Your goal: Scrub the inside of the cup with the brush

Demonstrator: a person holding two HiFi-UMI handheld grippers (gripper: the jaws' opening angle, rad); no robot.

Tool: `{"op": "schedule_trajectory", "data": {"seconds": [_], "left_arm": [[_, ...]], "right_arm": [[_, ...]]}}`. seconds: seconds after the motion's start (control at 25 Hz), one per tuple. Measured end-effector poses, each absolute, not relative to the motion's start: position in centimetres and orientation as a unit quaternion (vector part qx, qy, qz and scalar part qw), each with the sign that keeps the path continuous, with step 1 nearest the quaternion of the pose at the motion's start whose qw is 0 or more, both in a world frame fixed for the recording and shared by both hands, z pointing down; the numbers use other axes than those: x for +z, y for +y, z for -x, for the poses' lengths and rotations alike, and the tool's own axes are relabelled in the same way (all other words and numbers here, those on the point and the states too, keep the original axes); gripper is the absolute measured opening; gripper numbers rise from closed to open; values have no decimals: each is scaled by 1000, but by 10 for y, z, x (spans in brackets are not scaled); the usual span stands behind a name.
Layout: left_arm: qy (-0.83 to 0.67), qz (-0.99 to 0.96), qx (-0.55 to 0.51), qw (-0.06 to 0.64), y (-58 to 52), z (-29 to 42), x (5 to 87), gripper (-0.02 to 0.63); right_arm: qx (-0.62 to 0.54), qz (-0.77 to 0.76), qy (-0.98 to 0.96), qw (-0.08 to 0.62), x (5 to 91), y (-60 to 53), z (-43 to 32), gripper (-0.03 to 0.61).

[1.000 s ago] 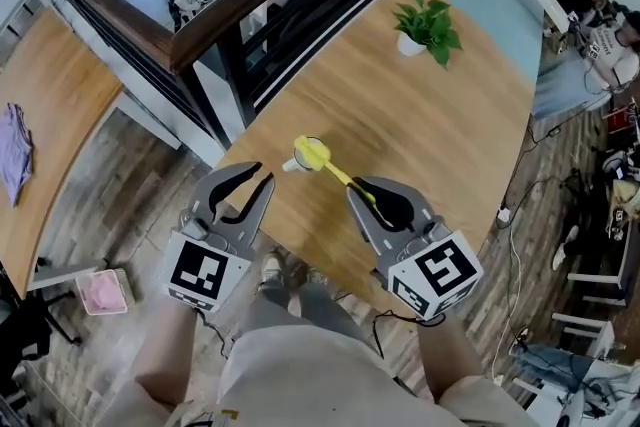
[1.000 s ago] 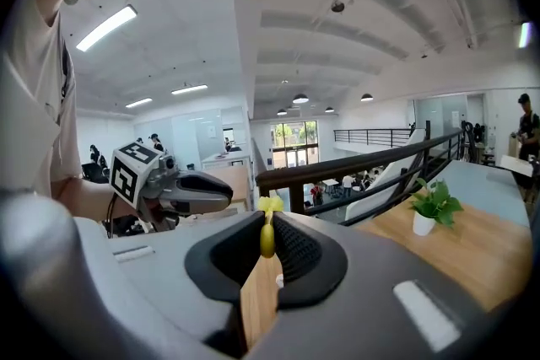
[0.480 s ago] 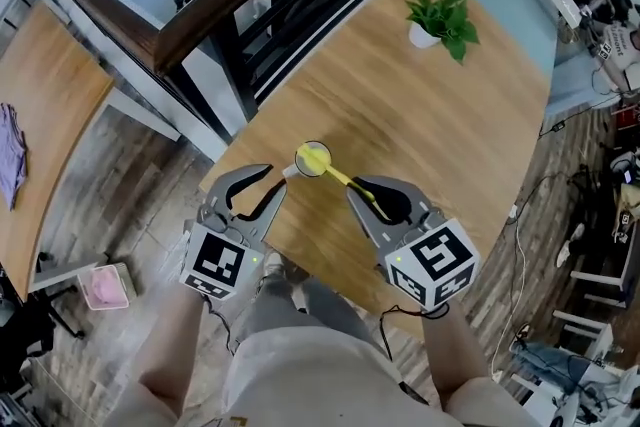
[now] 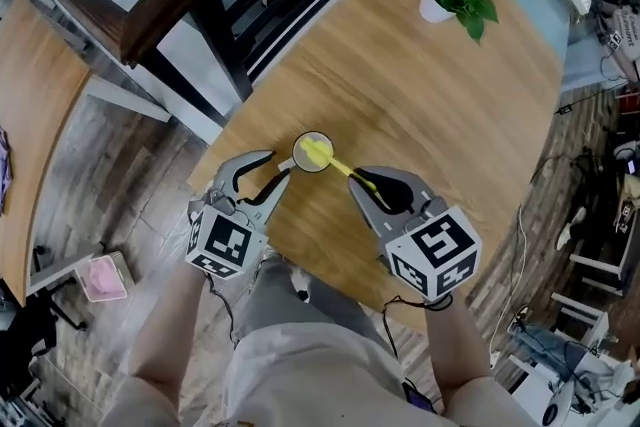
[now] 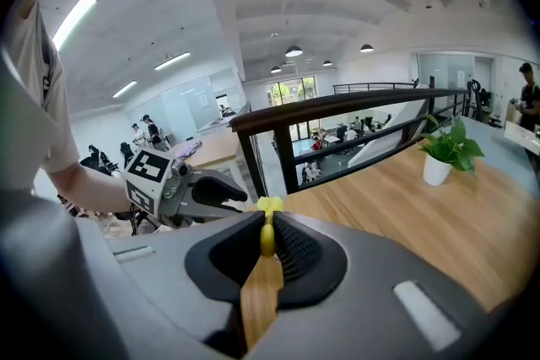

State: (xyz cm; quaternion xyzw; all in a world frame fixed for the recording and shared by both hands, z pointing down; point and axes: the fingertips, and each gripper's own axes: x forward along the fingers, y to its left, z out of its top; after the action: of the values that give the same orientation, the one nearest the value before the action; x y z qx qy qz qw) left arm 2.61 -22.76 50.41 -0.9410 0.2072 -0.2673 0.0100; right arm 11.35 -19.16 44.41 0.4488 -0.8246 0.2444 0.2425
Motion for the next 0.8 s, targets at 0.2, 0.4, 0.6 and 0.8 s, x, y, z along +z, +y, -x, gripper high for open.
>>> {"op": "schedule_trajectory", "data": {"seconds": [0.2,0.4,0.6,0.8], "left_arm": [[191,937,-294,-12,-232,-25,543,126],[170,936,-308,-23,-230,-33,571,126],[149,940,-305,-34,-221,-41,589,126],[165,940,-295,-43,-225,-40,594,64]], "right_arm": [[258,-452,-818,245,466,-201,-118,34],[272,-449,-815,244,486,-207,-118,34],[270,-449,-813,256,501,-209,-113,34],[270,-441,-812,270,510,-206,-111,34]]}}
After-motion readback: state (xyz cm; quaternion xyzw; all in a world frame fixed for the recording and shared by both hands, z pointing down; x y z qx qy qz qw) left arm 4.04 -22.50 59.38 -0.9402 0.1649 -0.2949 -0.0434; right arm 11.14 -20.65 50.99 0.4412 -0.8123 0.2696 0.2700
